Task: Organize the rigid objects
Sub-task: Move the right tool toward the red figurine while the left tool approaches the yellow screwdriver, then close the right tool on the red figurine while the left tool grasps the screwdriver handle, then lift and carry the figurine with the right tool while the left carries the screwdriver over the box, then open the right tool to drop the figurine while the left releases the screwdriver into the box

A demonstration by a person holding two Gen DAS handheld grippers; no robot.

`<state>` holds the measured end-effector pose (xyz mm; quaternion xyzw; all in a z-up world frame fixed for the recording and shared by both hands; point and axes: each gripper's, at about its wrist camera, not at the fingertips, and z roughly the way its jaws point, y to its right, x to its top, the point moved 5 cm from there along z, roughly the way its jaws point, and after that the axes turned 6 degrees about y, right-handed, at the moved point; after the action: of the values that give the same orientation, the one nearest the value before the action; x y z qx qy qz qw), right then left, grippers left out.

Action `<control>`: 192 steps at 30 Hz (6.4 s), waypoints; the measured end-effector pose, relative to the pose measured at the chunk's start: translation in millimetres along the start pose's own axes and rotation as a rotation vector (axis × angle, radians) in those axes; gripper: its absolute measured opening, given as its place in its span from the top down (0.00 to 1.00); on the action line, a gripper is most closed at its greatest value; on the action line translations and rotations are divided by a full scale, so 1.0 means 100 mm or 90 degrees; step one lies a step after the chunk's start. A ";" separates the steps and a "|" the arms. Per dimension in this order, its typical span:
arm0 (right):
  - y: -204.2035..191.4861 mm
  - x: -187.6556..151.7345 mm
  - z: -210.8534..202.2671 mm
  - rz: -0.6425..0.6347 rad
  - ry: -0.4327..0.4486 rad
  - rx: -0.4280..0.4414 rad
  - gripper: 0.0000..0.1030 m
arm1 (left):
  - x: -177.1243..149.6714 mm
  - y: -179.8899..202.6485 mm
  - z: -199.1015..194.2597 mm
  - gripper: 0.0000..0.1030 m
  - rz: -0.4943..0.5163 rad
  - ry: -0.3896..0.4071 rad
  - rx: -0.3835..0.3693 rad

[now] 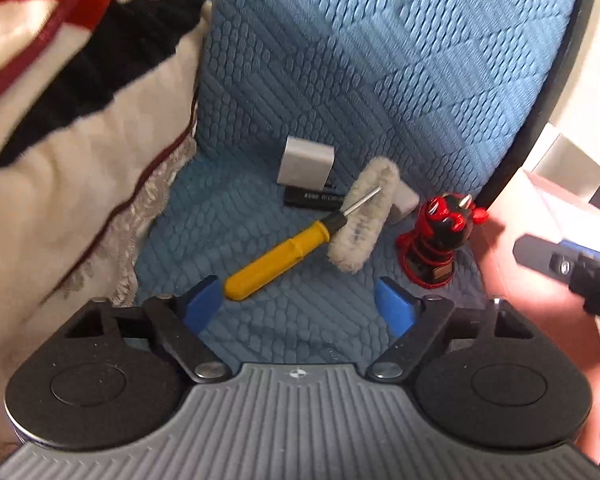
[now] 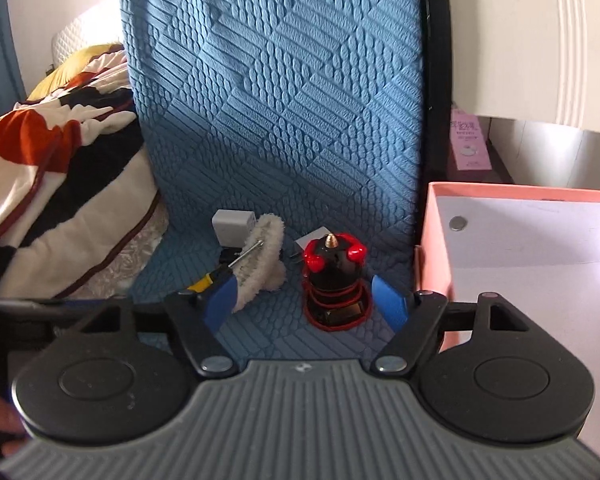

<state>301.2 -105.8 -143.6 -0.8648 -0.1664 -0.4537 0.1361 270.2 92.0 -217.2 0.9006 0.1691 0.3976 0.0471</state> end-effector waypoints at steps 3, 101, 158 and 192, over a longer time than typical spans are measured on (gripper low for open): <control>-0.01 0.01 0.10 -0.066 0.016 -0.042 0.28 | -0.02 0.02 0.06 0.21 0.015 0.011 -0.006; -0.40 -0.66 -0.52 -0.107 -0.165 -0.023 0.39 | -0.76 -0.18 -0.49 0.78 -0.206 -0.080 -0.051; 1.33 0.50 -1.57 -0.012 -0.017 -0.093 0.39 | 0.73 2.33 -1.19 0.79 -0.089 0.026 -0.217; 2.38 -0.81 -1.03 0.048 -0.196 -0.124 0.41 | -0.15 3.20 -0.23 0.78 -0.019 -0.122 -0.190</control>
<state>279.6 -374.7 -173.6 -0.9389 -0.1079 -0.3241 0.0419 329.5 -214.8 -141.5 0.9150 0.1161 0.3296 0.2017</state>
